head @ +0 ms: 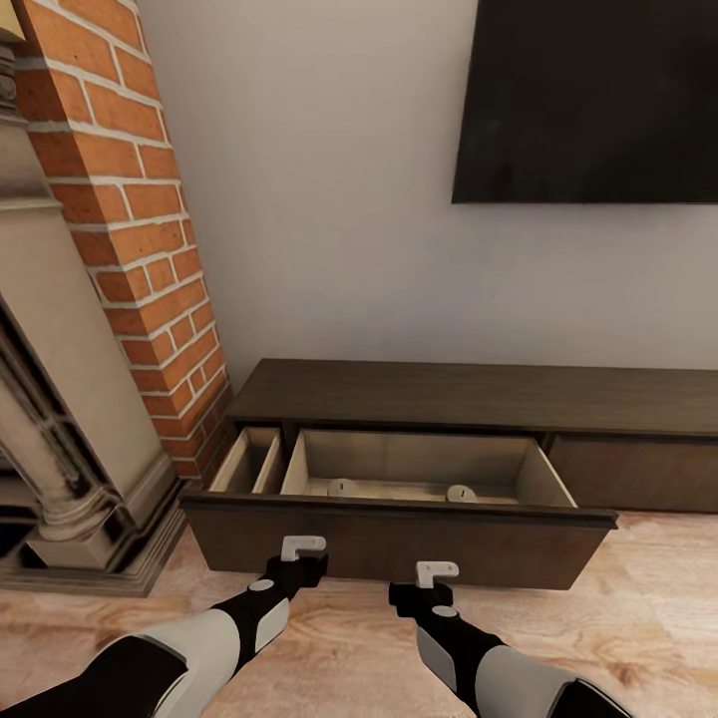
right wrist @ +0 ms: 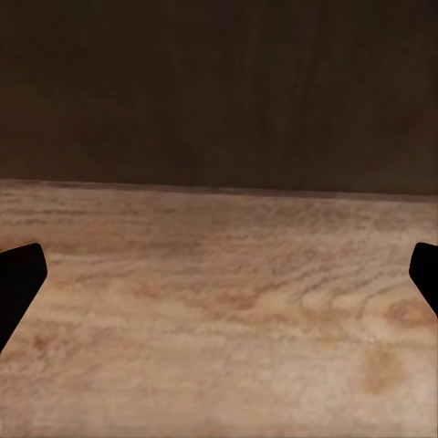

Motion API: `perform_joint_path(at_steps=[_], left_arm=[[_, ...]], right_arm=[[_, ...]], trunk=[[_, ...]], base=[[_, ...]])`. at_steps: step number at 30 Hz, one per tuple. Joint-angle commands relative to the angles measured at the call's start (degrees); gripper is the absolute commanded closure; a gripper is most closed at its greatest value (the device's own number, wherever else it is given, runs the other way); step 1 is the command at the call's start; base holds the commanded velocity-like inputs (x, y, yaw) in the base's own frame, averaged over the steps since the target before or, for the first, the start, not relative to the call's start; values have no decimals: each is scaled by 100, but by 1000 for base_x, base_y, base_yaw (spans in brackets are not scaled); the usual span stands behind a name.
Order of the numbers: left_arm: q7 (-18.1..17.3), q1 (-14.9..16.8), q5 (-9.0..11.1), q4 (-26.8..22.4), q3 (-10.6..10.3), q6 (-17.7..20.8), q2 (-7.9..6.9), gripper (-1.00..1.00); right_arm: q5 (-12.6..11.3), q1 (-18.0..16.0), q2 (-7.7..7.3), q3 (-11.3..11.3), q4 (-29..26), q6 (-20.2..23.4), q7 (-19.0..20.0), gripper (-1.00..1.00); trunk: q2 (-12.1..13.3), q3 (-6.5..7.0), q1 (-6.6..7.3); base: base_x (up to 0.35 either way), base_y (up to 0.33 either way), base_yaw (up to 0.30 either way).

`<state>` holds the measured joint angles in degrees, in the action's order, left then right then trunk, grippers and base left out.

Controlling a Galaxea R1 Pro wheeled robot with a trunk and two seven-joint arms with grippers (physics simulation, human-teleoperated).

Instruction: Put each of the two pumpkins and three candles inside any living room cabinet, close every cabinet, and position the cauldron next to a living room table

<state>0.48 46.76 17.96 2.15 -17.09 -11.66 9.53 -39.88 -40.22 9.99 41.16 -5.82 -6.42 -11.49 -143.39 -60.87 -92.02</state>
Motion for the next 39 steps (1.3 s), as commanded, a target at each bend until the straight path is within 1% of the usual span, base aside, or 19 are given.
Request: perform_joint_path(at_steps=[1, 9, 15, 18, 34, 39], left_arm=[[5, 8, 41, 23, -49, -38, 4, -100], [5, 8, 41, 31, -49, -38, -3, -100], [5, 8, 41, 31, -49, -38, -2, -100], [5, 8, 41, 31, -49, -38, -2, -100], [5, 8, 41, 32, -49, -38, -2, -100], [5, 8, 41, 32, -49, -38, -2, -100]], right_arm=[[-55, -3, 1, 49, 2, -18, -20, -100], [-55, -3, 1, 50, 0, -18, -20, -100], [-55, -3, 1, 44, 2, -18, -20, -100], [-55, -3, 1, 42, 1, -18, -21, -100], [-55, -3, 1, 41, 1, -18, -22, -100], [-55, -3, 1, 41, 2, -18, -22, -100]], trunk=[[-2, -5, 1], [-2, -5, 1], [-2, -5, 1], [-2, -5, 1], [-2, -5, 1], [-2, -5, 1]], base=[[0, 0, 0], [15, 0, 0], [256, 0, 0], [118, 0, 0], [9, 0, 0], [92, 0, 0]])
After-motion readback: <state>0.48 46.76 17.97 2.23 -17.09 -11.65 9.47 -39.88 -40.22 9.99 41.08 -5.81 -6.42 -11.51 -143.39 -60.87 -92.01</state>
